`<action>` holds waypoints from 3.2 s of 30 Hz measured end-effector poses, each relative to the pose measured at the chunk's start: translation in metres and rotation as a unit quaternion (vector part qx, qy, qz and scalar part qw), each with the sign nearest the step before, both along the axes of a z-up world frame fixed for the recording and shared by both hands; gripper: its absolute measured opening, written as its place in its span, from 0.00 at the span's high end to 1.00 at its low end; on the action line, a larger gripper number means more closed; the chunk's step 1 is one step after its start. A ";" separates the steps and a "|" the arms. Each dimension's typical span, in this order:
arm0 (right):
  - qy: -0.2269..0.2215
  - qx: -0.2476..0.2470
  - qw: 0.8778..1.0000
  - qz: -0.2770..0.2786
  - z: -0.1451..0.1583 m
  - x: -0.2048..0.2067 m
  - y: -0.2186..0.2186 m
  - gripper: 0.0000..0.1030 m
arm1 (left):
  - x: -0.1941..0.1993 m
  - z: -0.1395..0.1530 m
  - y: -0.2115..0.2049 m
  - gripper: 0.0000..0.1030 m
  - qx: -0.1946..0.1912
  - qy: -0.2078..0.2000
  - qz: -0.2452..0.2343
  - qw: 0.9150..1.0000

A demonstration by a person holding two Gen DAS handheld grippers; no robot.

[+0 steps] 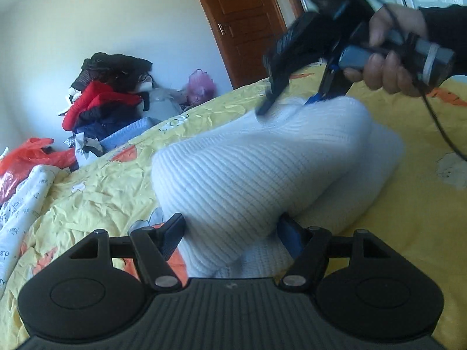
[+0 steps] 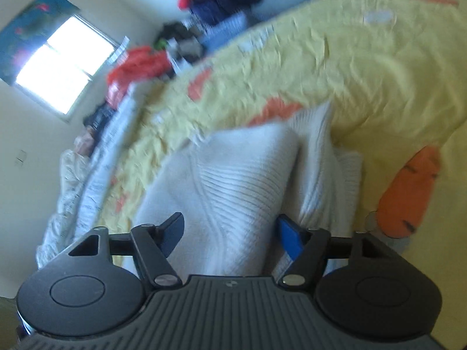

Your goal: Fold small clothes

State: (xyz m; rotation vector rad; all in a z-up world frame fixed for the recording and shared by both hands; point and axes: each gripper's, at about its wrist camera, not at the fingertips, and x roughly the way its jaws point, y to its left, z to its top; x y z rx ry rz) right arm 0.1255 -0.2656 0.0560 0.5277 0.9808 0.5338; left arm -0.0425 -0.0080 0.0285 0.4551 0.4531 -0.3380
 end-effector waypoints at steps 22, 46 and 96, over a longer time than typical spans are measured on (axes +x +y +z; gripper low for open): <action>-0.085 0.059 0.993 -0.050 0.013 -0.091 -0.058 0.20 | -0.035 0.012 0.036 0.21 -0.066 -0.016 0.003 0.998; -0.048 -0.005 0.998 0.049 -0.010 -0.116 -0.030 0.52 | -0.013 -0.001 0.040 0.80 -0.080 0.047 0.056 0.994; -0.182 -0.207 0.960 0.040 -0.008 -0.029 0.041 0.33 | 0.023 0.018 0.015 0.15 -0.170 0.091 0.025 0.981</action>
